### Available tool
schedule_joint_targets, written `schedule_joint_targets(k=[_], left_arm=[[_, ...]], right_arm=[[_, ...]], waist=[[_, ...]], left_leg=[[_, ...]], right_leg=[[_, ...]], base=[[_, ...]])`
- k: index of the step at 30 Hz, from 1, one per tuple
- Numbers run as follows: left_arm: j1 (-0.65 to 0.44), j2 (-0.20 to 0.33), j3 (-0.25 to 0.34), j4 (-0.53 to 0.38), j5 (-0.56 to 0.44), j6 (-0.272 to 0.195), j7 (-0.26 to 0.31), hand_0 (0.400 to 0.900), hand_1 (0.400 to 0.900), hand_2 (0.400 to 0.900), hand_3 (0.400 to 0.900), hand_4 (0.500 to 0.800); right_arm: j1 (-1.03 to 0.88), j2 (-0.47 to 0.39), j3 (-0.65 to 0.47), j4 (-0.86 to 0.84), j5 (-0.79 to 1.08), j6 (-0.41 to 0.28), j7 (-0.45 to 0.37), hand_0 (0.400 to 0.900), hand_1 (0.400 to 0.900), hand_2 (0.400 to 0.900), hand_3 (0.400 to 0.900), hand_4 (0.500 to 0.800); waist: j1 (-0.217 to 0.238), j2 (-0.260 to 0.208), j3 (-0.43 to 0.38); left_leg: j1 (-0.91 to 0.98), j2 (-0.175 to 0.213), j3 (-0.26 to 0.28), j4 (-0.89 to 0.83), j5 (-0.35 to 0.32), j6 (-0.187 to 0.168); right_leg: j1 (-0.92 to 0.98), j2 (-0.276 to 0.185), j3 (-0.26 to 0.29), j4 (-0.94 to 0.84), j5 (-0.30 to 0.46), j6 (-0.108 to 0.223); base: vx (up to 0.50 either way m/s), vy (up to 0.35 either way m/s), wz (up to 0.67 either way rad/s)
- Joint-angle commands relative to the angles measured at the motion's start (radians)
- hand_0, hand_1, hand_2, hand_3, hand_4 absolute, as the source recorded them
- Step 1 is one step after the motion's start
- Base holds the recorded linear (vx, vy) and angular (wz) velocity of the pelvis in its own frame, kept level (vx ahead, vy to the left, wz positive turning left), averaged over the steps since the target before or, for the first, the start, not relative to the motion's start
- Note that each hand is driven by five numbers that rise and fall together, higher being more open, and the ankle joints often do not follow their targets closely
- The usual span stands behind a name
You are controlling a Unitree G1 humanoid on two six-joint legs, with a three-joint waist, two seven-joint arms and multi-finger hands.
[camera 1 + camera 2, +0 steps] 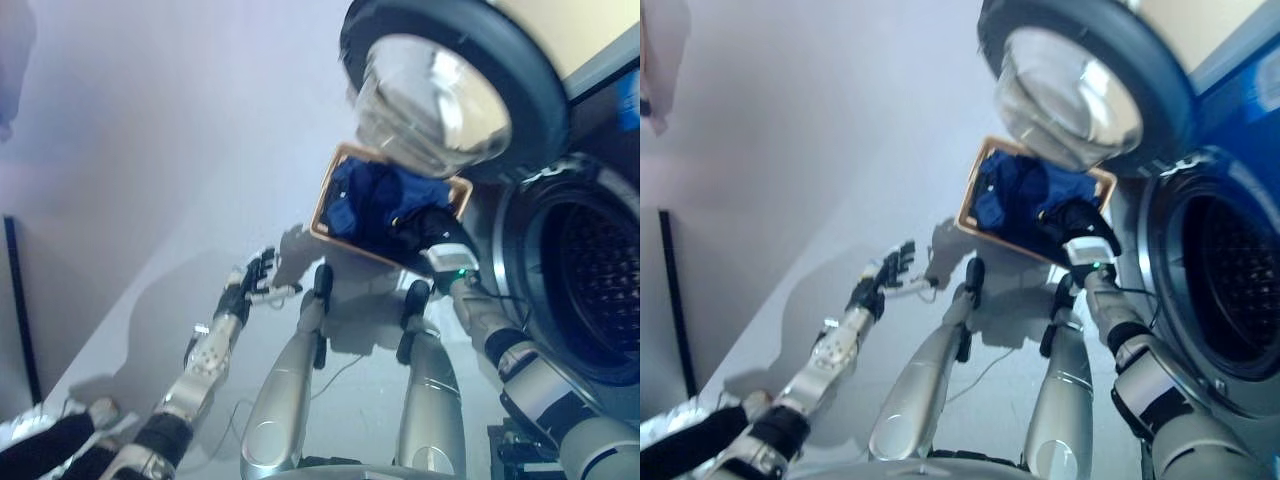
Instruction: Put the clothes in the basket into the washing machine.
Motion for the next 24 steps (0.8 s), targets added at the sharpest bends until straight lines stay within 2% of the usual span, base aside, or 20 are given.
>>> schedule_joint_targets(k=[1,6,9,14,20,24], left_arm=[[0.087,0.026,-0.001,-0.089,-0.03,-0.059,0.017,0.9,0.9,0.9,0.9,0.8],[0.089,0.026,-0.008,-0.122,-0.032,-0.055,0.021,0.9,0.9,0.9,0.9,0.8],[0.091,0.014,-0.005,-0.111,-0.032,-0.053,0.037,0.9,0.9,0.9,0.9,0.8],[0.074,0.018,0.0,-0.116,-0.031,-0.054,0.049,0.9,0.9,0.9,0.9,0.8],[0.063,0.024,0.002,-0.132,-0.029,-0.055,0.06,0.9,0.9,0.9,0.9,0.8],[0.059,0.034,-0.007,-0.17,-0.034,-0.062,0.049,0.9,0.9,0.9,0.9,0.8]], right_arm=[[0.001,-0.032,0.017,-0.009,-0.041,0.029,-0.095,0.9,0.9,0.9,0.9,0.8],[-0.034,-0.051,-0.012,-0.075,-0.017,0.049,-0.162,0.9,0.9,0.9,0.9,0.8],[-0.042,-0.061,-0.017,-0.178,-0.029,0.065,-0.203,0.9,0.9,0.9,0.9,0.8],[-0.058,-0.078,-0.011,-0.267,-0.056,0.08,-0.212,0.9,0.9,0.9,0.9,0.8],[-0.077,-0.066,-0.024,-0.246,-0.043,0.093,-0.222,0.9,0.9,0.9,0.9,0.8],[-0.124,-0.067,-0.001,-0.135,-0.027,0.087,-0.211,0.9,0.9,0.9,0.9,0.8]], waist=[[0.004,0.011,-0.059],[-0.005,0.023,-0.05],[-0.019,0.008,-0.047],[-0.041,-0.014,-0.046],[-0.046,-0.023,-0.042],[-0.033,-0.008,-0.039]], left_leg=[[-0.114,-0.003,0.024,0.241,-0.218,-0.001],[-0.164,-0.01,0.03,0.274,-0.224,0.001],[-0.161,-0.006,0.031,0.273,-0.229,0.001],[-0.164,-0.007,0.025,0.273,-0.234,0.0],[-0.186,-0.012,0.02,0.286,-0.239,0.001],[-0.231,-0.019,0.019,0.312,-0.24,0.003]], right_leg=[[-0.023,-0.015,0.058,-0.107,0.111,0.029],[-0.081,-0.015,0.077,-0.061,0.099,0.025],[-0.081,-0.011,0.076,-0.069,0.101,0.023],[-0.082,-0.001,0.08,-0.081,0.103,0.021],[-0.1,0.003,0.084,-0.077,0.102,0.018],[-0.147,0.004,0.098,-0.043,0.094,0.015]], base=[[-0.05,0.045,0.03],[-0.02,0.022,0.0],[0.01,0.001,-0.06],[0.0,-0.002,-0.01],[0.0,0.0,0.0],[-0.04,0.004,0.03]])
